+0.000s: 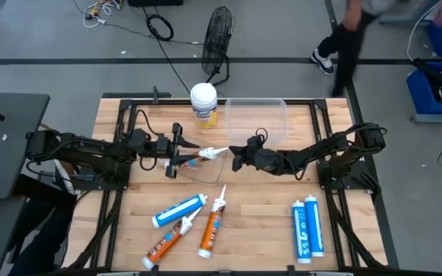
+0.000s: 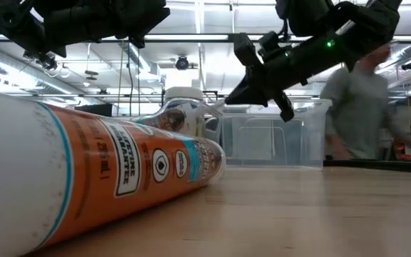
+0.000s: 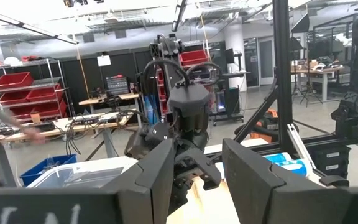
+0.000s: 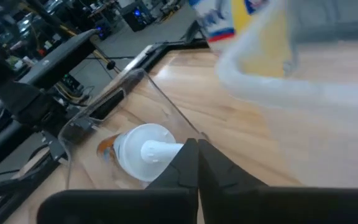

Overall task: Pick & place silicon tubes, Sealant and Lysol wipes
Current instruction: Put the right orange sealant into the left transparent bin

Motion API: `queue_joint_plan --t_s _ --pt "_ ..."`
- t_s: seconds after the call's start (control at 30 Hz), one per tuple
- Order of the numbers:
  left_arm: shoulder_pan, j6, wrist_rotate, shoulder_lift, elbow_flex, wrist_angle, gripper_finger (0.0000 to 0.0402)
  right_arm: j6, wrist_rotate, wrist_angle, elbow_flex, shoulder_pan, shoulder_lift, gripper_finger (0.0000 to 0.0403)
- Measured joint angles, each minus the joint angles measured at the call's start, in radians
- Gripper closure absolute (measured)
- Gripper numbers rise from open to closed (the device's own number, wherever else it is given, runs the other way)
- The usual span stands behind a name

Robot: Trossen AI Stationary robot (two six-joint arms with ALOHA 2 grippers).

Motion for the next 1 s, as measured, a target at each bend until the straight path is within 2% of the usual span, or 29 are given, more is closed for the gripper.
queue_joint_plan --t_s 0.13,0.27,0.47,0.63,0.77,0.83,1.0 --pt "0.0 -0.027 0.0 -0.004 0.0 0.003 0.0259 -0.069 -0.038 -0.036 0.056 0.001 0.0 0.0402" --pt "0.0 -0.056 0.0 -0.031 0.0 0.0 0.0259 -0.131 -0.058 -0.171 0.147 0.001 0.0 0.0403" --pt "0.0 -0.196 0.002 -0.132 0.0 -0.014 0.0259 -0.237 -0.06 -0.333 0.294 0.001 0.0 0.0403" --pt "0.0 -0.253 0.047 -0.219 0.0 -0.1 0.0259 -0.286 -0.098 -0.378 0.357 -0.002 -0.001 0.0403" --pt "0.0 -0.259 0.052 -0.257 0.0 -0.188 0.0259 -0.248 -0.124 -0.385 0.344 -0.002 -0.001 0.0403" --pt "0.0 -0.259 0.052 -0.264 0.0 -0.218 0.0259 -0.187 -0.182 -0.387 0.326 -0.002 -0.001 0.0399" --pt "0.0 -0.258 0.052 -0.262 0.0 -0.265 0.0259 -0.083 -0.213 -0.456 0.28 0.011 -0.001 0.0349"
